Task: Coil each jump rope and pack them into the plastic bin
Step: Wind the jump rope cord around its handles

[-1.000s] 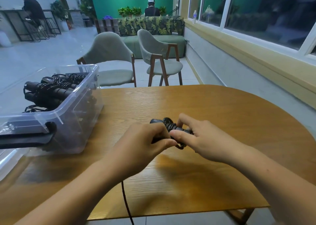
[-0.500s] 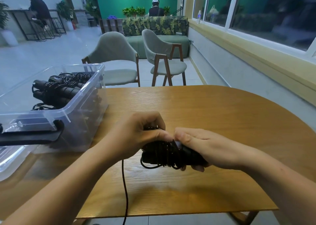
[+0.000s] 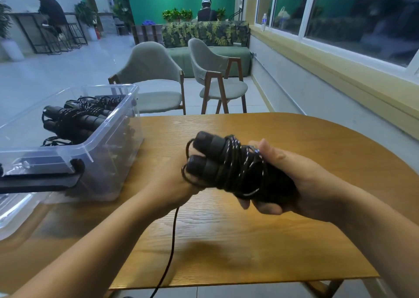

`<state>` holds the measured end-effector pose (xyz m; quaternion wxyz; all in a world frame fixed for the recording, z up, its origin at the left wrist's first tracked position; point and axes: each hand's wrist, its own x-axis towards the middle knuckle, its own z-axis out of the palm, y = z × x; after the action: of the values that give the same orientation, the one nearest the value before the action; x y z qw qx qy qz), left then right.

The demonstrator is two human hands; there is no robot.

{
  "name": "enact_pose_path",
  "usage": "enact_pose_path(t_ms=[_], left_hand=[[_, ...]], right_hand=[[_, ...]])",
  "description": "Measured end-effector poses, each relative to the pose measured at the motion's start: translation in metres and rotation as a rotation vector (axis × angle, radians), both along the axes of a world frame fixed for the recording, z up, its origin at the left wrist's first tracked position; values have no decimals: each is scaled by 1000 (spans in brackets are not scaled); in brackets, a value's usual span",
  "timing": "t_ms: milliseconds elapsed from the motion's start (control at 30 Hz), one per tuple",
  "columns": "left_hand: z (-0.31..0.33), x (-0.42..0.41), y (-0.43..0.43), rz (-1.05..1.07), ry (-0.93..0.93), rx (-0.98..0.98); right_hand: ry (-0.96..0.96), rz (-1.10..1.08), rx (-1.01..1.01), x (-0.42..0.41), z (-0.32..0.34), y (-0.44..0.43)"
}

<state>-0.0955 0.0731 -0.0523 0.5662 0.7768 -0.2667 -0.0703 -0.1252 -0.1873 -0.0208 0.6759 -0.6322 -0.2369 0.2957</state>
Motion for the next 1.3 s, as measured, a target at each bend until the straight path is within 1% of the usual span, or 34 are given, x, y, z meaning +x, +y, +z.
enact_pose_path(t_ms=[100, 200, 333, 400, 500, 600, 667, 767, 867, 933, 1133, 1300], left_hand=[[-3, -4, -16, 9, 63, -29], [-3, -11, -24, 19, 80, 4], [-11, -13, -30, 3, 19, 92], [-15, -13, -32, 28, -9, 145], [-17, -17, -35, 46, -88, 276], [-17, -19, -36, 51, -116, 355], [-17, -22, -37, 46, -137, 409], [-19, -25, -38, 20, -162, 482], [-18, -24, -39, 8, -204, 573], [-18, -24, -38, -2, -246, 637], [-21, -29, -35, -30, -383, 767], [-14, -25, -29, -45, -432, 697]], right_hand=[[16, -107, 44, 0, 0, 0], [19, -180, 83, 0, 0, 2], [-24, -272, 110, 7, -1, -1], [-52, -328, 80, 10, -1, -3], [-89, -399, 24, 11, -4, -4], [-119, -445, -24, 12, -5, -5], [-176, -483, -105, 12, -5, -5], [-301, -520, -297, 12, -5, -3], [-422, -495, -530, 14, -8, -3], [-465, -446, -667, 16, -11, -4], [-413, -284, -923, 17, -19, -3], [-367, -151, -970, 14, -18, -3]])
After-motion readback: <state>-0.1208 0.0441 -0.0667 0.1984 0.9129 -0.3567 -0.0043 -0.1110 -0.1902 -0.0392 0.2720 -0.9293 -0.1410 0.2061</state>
